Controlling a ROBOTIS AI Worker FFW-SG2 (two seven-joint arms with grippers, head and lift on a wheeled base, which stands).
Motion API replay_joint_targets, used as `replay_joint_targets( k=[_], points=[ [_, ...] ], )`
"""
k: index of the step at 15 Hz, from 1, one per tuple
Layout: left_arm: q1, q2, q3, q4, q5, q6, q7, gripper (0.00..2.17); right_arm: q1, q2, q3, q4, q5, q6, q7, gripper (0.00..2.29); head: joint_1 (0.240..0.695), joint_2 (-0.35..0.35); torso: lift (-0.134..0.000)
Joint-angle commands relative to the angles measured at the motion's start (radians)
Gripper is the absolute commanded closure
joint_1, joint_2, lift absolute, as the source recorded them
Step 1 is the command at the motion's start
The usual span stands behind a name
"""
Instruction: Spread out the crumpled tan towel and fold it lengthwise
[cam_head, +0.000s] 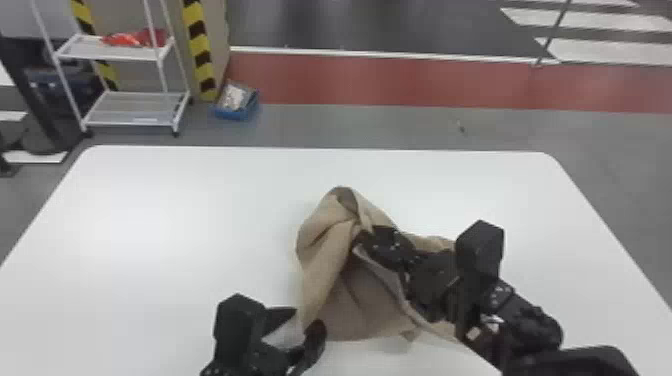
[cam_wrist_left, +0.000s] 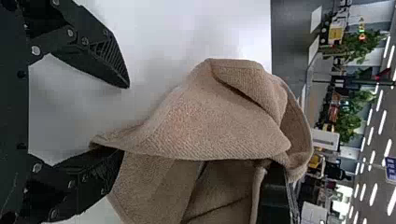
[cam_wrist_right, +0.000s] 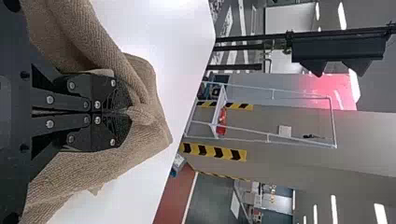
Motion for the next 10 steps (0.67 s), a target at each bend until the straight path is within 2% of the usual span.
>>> replay_joint_targets(
  k=[1, 3, 4, 5, 7, 8, 10],
  points=[
    [-0.002, -0.007, 0.004, -0.003, 0.002, 0.000, 0.005, 1.47, 0.001, 0.002, -0.002, -0.001, -0.006, 0.000, 0.000, 1.42, 0.695, -0.078, -0.124],
    [0.001, -0.007, 0.005, -0.023, 0.008, -0.021, 0.002, 1.47, 0.003, 0.002, -0.005, -0.001, -0.006, 0.000, -0.002, 1.42, 0.695, -0.075, -0.124],
    [0.004, -0.007, 0.005, -0.034, 0.018, -0.028, 0.000, 1.75, 0.003, 0.002, -0.008, -0.001, -0.007, 0.000, -0.002, 1.42, 0.695, -0.074, -0.124],
    [0.007, -0.007, 0.007, -0.046, 0.038, -0.031, -0.005, 1.89, 0.004, 0.002, -0.010, -0.001, -0.010, 0.000, -0.002, 1.42, 0.695, -0.077, -0.124],
    [0.018, -0.007, 0.001, -0.065, 0.044, -0.080, -0.026, 1.90, 0.006, 0.002, -0.016, -0.001, -0.017, 0.003, -0.003, 1.42, 0.695, -0.083, -0.124],
    [0.022, -0.007, -0.004, -0.078, 0.042, -0.086, -0.025, 2.10, 0.007, 0.002, -0.019, -0.001, -0.018, 0.003, -0.003, 1.42, 0.695, -0.089, -0.124],
    [0.021, -0.007, 0.005, -0.101, 0.035, -0.083, -0.025, 2.14, 0.006, 0.002, -0.036, 0.002, -0.027, 0.000, -0.002, 1.42, 0.695, -0.100, -0.124]
  ],
)
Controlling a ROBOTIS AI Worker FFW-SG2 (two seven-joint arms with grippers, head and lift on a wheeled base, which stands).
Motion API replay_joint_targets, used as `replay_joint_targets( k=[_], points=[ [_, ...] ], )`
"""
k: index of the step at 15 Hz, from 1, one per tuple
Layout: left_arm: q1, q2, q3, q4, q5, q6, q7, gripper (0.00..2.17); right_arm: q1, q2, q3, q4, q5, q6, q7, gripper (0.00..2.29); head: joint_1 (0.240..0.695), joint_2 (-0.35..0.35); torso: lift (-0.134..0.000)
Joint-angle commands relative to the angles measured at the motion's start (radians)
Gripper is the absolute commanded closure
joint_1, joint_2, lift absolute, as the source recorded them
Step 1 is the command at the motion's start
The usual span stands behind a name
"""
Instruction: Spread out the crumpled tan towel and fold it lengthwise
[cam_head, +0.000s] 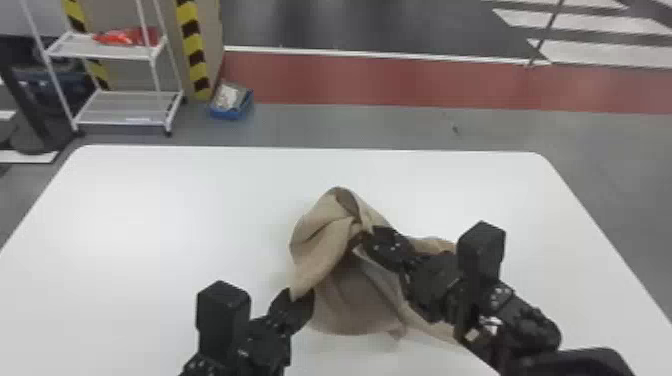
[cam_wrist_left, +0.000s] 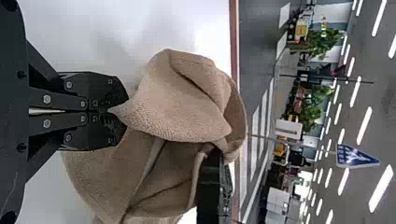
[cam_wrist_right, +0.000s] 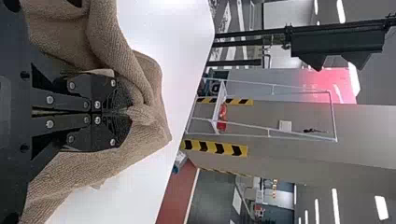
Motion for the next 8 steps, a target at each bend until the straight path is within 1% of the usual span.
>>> replay_joint_targets(
  k=[1, 3, 4, 5, 6, 7, 8],
  points=[
    [-0.004, -0.007, 0.022, -0.027, -0.008, 0.000, -0.002, 2.14, -0.012, 0.002, -0.034, 0.004, -0.014, 0.007, 0.012, 1.42, 0.695, -0.104, -0.124],
    [-0.022, -0.007, 0.088, -0.062, -0.018, 0.024, -0.012, 2.14, -0.065, 0.002, -0.099, 0.023, 0.009, 0.050, 0.163, 1.42, 0.695, -0.106, -0.124],
    [-0.035, -0.007, 0.125, -0.080, -0.016, 0.055, -0.025, 2.14, -0.084, 0.002, -0.111, 0.032, 0.037, 0.056, 0.221, 1.42, 0.695, -0.097, -0.124],
    [-0.051, -0.007, 0.171, -0.097, -0.008, 0.095, -0.042, 2.14, -0.104, 0.002, -0.127, 0.046, 0.084, 0.056, 0.298, 1.42, 0.695, -0.086, -0.124],
    [-0.071, -0.007, 0.205, -0.111, -0.007, 0.125, -0.058, 2.14, -0.116, 0.002, -0.130, 0.055, 0.114, 0.047, 0.381, 1.42, 0.695, -0.055, -0.124],
    [-0.087, -0.007, 0.229, -0.122, -0.011, 0.144, -0.068, 2.14, -0.122, 0.002, -0.145, 0.057, 0.140, 0.032, 0.443, 1.42, 0.695, -0.038, -0.124],
    [-0.104, -0.007, 0.255, -0.126, -0.008, 0.153, -0.082, 2.14, -0.128, -0.034, -0.151, 0.055, 0.170, -0.005, 0.537, 1.42, 0.695, -0.016, -0.124]
  ],
)
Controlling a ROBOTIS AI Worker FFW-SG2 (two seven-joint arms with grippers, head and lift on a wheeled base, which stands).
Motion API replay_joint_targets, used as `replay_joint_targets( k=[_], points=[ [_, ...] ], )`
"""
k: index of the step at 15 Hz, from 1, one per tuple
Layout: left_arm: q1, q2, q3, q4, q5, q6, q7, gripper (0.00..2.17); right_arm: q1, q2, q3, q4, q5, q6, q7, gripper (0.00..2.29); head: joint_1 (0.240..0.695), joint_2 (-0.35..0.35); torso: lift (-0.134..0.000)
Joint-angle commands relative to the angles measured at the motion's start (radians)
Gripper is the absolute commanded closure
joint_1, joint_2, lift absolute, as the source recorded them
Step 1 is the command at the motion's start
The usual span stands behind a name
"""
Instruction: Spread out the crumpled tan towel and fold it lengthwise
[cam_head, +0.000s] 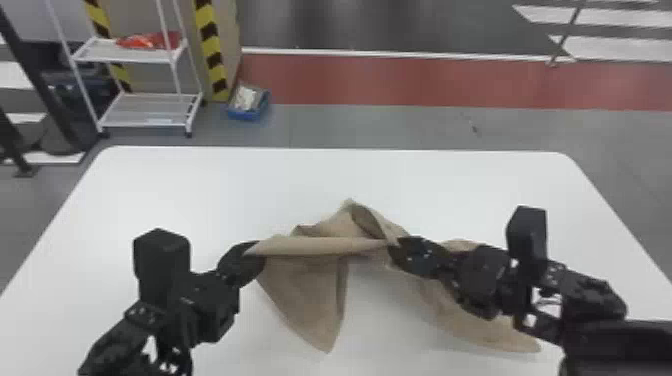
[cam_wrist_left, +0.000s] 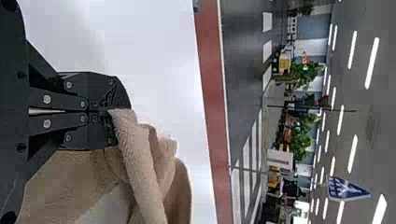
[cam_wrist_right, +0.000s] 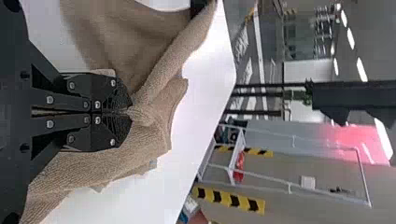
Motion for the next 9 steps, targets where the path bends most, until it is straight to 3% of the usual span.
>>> replay_joint_targets(
  k=[1, 3, 4, 5, 6, 7, 9],
  points=[
    [-0.046, -0.007, 0.061, -0.011, -0.003, 0.054, -0.011, 2.14, -0.010, -0.054, -0.020, -0.002, 0.073, -0.070, 0.136, 1.42, 0.695, 0.002, -0.124],
    [-0.104, -0.007, 0.084, -0.005, -0.017, 0.094, -0.041, 2.14, -0.010, -0.087, -0.019, -0.028, 0.187, -0.135, 0.242, 1.42, 0.695, 0.041, -0.124],
    [-0.121, -0.007, 0.099, -0.002, -0.022, 0.094, -0.044, 2.14, -0.002, -0.102, -0.008, -0.042, 0.253, -0.156, 0.242, 1.42, 0.695, 0.047, -0.124],
    [-0.132, -0.007, 0.106, 0.004, -0.022, 0.103, -0.050, 2.14, 0.010, -0.133, 0.011, -0.054, 0.304, -0.165, 0.242, 1.18, 0.695, 0.046, -0.124],
    [-0.136, -0.007, 0.106, 0.010, -0.029, 0.125, -0.056, 2.14, 0.025, -0.153, 0.014, -0.066, 0.331, -0.165, 0.242, 0.42, 0.695, 0.043, -0.124],
    [-0.135, -0.007, 0.106, 0.010, -0.032, 0.128, -0.057, 2.14, 0.038, -0.165, 0.006, -0.083, 0.348, -0.162, 0.242, 0.03, 0.695, 0.041, -0.124],
    [-0.132, -0.007, 0.106, 0.014, -0.032, 0.128, -0.062, 2.14, 0.050, -0.168, -0.022, -0.097, 0.325, -0.135, 0.242, 0.00, 0.695, 0.024, -0.124]
  ],
)
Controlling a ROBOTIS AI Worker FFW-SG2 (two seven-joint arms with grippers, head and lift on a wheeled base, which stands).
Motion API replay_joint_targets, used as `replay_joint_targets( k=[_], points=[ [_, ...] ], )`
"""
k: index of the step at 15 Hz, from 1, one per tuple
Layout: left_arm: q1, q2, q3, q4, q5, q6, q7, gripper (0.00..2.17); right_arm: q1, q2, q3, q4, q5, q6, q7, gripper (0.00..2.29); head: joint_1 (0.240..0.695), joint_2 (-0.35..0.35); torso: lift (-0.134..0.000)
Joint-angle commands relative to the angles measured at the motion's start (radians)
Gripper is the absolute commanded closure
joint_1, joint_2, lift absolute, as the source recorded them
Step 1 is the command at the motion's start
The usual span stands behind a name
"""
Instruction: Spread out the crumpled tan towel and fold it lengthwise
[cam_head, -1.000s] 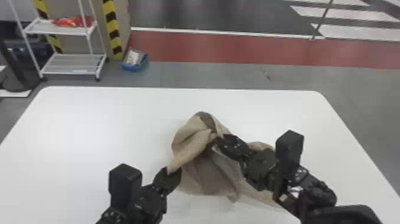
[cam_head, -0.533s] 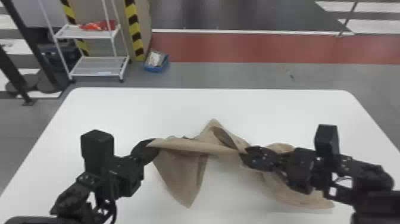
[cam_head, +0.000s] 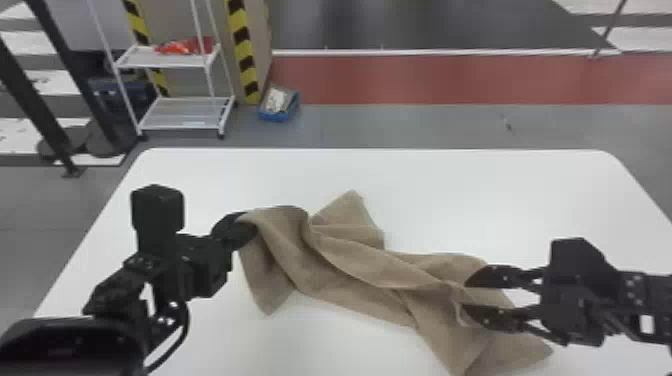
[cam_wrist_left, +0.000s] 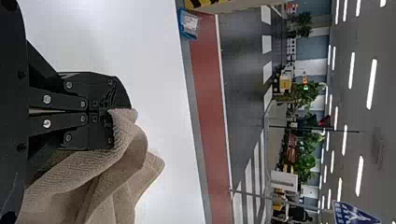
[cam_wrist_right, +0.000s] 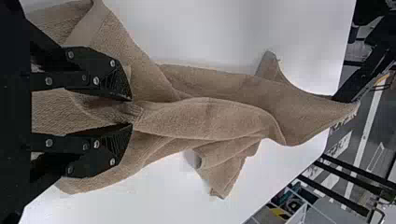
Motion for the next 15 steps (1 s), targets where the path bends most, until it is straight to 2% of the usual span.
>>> replay_joint_targets(
  k=[1, 3, 6, 9, 11, 12, 15],
  points=[
    [0.001, -0.007, 0.000, 0.012, 0.000, -0.002, -0.001, 2.14, 0.013, -0.004, -0.020, -0.013, -0.003, 0.015, 0.003, 0.05, 0.695, 0.015, -0.124],
    [0.001, -0.007, -0.002, 0.012, 0.003, -0.002, -0.001, 2.14, 0.012, -0.012, -0.008, -0.012, 0.016, 0.024, 0.003, 0.32, 0.695, 0.004, -0.124],
    [0.004, -0.007, 0.000, 0.009, 0.003, -0.002, -0.009, 2.14, 0.013, -0.009, 0.007, -0.030, -0.007, 0.088, 0.003, 0.34, 0.695, -0.003, -0.124],
    [0.013, -0.007, 0.002, 0.003, 0.003, -0.002, -0.017, 2.14, 0.026, -0.007, -0.007, -0.104, -0.099, 0.223, 0.003, 0.34, 0.695, 0.003, -0.124],
    [0.013, -0.007, -0.003, -0.002, 0.003, -0.002, -0.021, 2.14, 0.052, -0.007, 0.003, -0.148, -0.133, 0.282, 0.003, 0.34, 0.695, 0.009, -0.124],
    [0.013, -0.007, -0.006, -0.002, 0.003, -0.002, -0.020, 2.14, 0.062, -0.004, 0.013, -0.154, -0.130, 0.282, 0.003, 0.34, 0.695, 0.011, -0.124],
    [0.015, -0.007, -0.012, -0.003, 0.001, -0.002, -0.021, 2.14, 0.067, -0.006, 0.050, -0.139, -0.055, 0.272, 0.003, 0.34, 0.695, 0.021, -0.124]
  ],
)
